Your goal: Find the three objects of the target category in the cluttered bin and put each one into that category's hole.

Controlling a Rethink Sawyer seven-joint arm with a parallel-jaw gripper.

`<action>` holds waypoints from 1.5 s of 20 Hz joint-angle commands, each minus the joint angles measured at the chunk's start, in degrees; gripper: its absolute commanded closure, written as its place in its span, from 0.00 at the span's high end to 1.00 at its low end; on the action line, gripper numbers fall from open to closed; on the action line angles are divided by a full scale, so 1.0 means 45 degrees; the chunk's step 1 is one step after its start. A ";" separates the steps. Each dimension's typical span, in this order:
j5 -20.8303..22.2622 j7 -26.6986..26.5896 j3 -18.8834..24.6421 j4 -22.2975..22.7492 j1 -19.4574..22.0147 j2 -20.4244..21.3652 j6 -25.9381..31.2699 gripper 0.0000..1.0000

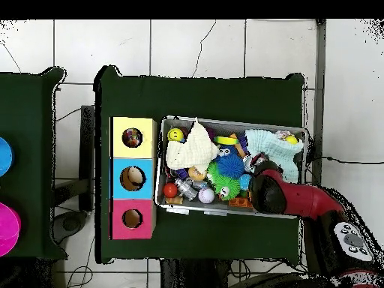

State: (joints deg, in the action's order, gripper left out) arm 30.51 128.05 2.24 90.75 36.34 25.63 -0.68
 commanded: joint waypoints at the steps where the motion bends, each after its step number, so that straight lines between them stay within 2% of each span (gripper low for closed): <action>1: 0.0745 0.0259 0.0776 0.0081 -0.0184 -0.0829 -0.0486 0.00; 4: 0.0629 0.0401 0.0341 0.0107 -0.0570 -0.0735 -0.0487 0.00; 5: 0.0497 0.0577 -0.0083 0.0300 -0.0943 -0.0308 -0.0469 0.00; 7: 0.0289 0.0777 -0.0655 0.1153 -0.1523 0.1292 0.0053 0.00; 9: 0.0152 0.0556 -0.0878 0.1989 -0.1955 0.3181 0.1110 0.00; 11: -0.0023 0.0338 -0.0979 0.2424 -0.2281 0.4373 0.1819 0.00; 14: -0.0279 0.0220 -0.1131 0.2726 -0.2724 0.5239 0.2481 0.00; 18: -0.0495 0.0565 -0.1191 0.2868 -0.3200 0.5321 0.2700 0.00; 24: -0.1221 0.0895 -0.0509 0.3656 -0.3424 0.5667 0.3157 0.00; 30: -0.1750 0.1100 -0.0304 0.4076 -0.3613 0.5615 0.2953 0.00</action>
State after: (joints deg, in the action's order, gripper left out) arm 25.43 128.05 -2.95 101.68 20.38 50.96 5.65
